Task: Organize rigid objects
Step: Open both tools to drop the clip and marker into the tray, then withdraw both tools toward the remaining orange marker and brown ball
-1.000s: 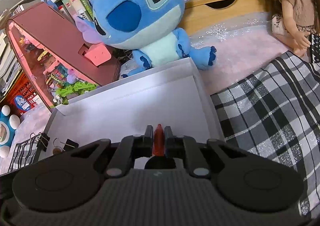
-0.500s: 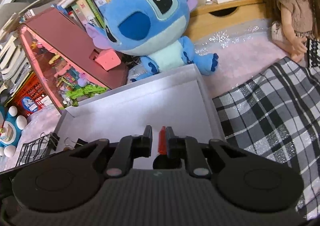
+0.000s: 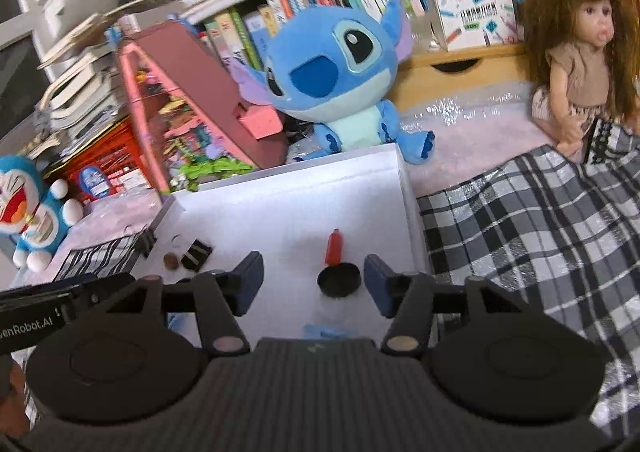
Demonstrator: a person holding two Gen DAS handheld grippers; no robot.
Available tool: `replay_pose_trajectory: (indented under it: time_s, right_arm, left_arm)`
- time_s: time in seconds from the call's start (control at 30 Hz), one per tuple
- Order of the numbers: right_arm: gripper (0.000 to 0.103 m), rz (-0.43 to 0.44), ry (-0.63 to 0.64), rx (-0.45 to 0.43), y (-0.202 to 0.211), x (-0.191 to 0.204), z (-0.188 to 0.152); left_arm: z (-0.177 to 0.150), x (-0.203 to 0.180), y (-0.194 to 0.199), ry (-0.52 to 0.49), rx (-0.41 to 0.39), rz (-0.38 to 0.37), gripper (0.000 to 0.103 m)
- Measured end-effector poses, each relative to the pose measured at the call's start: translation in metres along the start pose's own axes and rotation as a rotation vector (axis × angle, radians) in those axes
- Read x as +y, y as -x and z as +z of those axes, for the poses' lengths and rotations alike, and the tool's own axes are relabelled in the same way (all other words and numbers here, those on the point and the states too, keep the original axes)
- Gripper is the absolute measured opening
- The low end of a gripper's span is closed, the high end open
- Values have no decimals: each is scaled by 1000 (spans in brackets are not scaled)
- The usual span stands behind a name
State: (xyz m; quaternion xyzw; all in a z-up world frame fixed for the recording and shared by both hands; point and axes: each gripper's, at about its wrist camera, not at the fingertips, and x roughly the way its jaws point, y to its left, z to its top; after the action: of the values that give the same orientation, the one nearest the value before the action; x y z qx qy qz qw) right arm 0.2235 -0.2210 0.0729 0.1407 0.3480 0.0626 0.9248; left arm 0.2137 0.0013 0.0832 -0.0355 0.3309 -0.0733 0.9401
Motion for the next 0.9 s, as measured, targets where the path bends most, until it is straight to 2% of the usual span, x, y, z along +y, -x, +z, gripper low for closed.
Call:
replay_pose_trajectory:
  time_s: [0.23,0.5,0.7,0.9]
  right_arm:
    - [83,31,77,-25,35,5,-19]
    - [86,64,141,-43,65,8,-47]
    - [88,72,198,-68,84,14,-69]
    - [88,85,194,-56,92,10,-84]
  left_arm:
    - [-28,-9,33,-36,-24,-33,66]
    - [-66,-12,58,-42,-10,-74,68]
    - [-91,-17,67,-54,-12,-69,70]
    - [-111,-17,75,-48,-19,-70,71]
